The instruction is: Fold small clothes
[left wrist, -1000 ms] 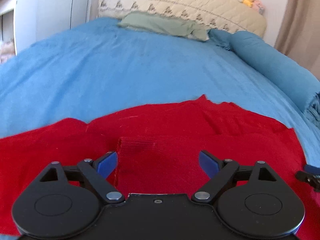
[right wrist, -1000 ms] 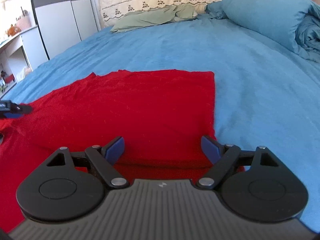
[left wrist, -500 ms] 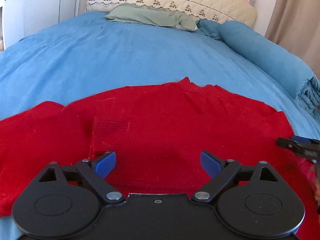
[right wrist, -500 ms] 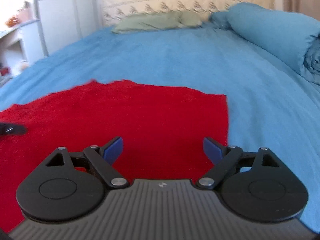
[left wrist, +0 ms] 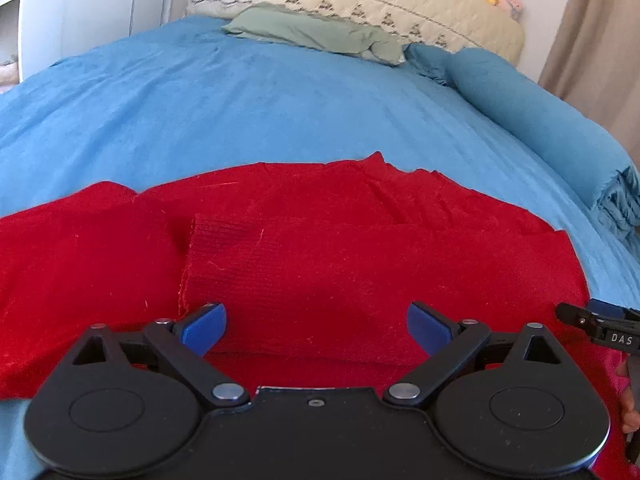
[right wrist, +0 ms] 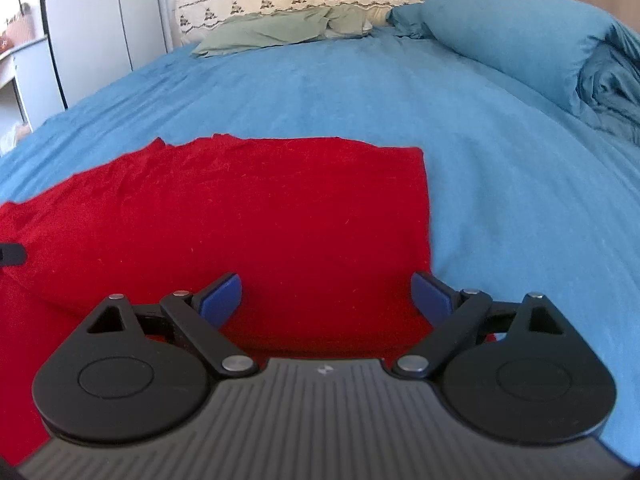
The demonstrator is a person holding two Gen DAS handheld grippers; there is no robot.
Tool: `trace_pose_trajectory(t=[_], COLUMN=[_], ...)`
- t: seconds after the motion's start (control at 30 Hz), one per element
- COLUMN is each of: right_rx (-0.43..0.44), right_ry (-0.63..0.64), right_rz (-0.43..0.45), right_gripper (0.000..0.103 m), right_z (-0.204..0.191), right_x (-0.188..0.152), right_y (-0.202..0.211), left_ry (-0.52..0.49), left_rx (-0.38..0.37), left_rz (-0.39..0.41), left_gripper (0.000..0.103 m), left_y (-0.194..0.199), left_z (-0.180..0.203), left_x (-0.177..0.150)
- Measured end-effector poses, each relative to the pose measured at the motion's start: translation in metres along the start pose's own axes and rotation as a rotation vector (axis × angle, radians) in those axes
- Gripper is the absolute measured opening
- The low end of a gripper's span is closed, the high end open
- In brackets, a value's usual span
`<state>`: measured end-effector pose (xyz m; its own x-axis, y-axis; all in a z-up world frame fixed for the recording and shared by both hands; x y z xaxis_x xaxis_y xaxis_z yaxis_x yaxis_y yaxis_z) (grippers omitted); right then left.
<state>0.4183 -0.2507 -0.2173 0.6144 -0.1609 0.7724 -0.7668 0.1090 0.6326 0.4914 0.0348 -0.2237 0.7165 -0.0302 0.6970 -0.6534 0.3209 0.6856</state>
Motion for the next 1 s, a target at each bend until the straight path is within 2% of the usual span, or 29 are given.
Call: trace_pose_trajectory(t=[0.07,0.13,0.2,0.33,0.5,0.67,0.83,1.0], right_rx=[-0.011,0.031,0.058,0.114,0.189,0.259,0.263,0.25], right_ry=[0.002,0.015,0.054,0.144,0.203,0.214,0.232,0.223], right_rz=[-0.001,0.04,0.066,0.06,0.022,-0.027,-0.062,-0.085], right_gripper=[0.103,0.103,0.103,0.103,0.103,0.103,0.103,0.103], right_z=[-0.006,-0.017,-0.033,-0.077,-0.129,-0.174,-0.213,-0.243], right_x=[0.006,0.017,0.028,0.045,0.038,0.02,0.003,-0.009], right_y=[0.005,0.026,0.049,0.092,0.121,0.124,0.117,0.102], left_ry=[0.03,0.045,0.059,0.129,0.291,0.513,0.702,0.817], left_rx=[-0.003,0.008,0.038,0.116,0.279,0.362,0.332,0.275], left_rz=[-0.009,0.023,0.064,0.126,0.164,0.237,0.31,0.342], left_gripper=[0.099,0.099,0.099,0.103,0.103,0.103,0.102,0.097], left_y=[0.014,0.04,0.073,0.14,0.201,0.241,0.255,0.24], left_z=[-0.001,-0.005,-0.016,-0.058,-0.14,-0.229,-0.294,-0.326], left_x=[0.01,0.017,0.024,0.027,-0.003,-0.053,-0.089,-0.104])
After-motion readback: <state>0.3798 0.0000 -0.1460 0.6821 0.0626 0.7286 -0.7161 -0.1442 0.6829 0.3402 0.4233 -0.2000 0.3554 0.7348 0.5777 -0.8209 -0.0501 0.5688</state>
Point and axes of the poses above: each gripper's, at about its wrist camera, not at the fingertips, and y roughly against the way its jaws point, z to its right, x to its top, the point moved 2 cm from there along -y, roughly the way its jaws point, and after that the axes turned 2 degrees about -y, right-handed, at the moved point
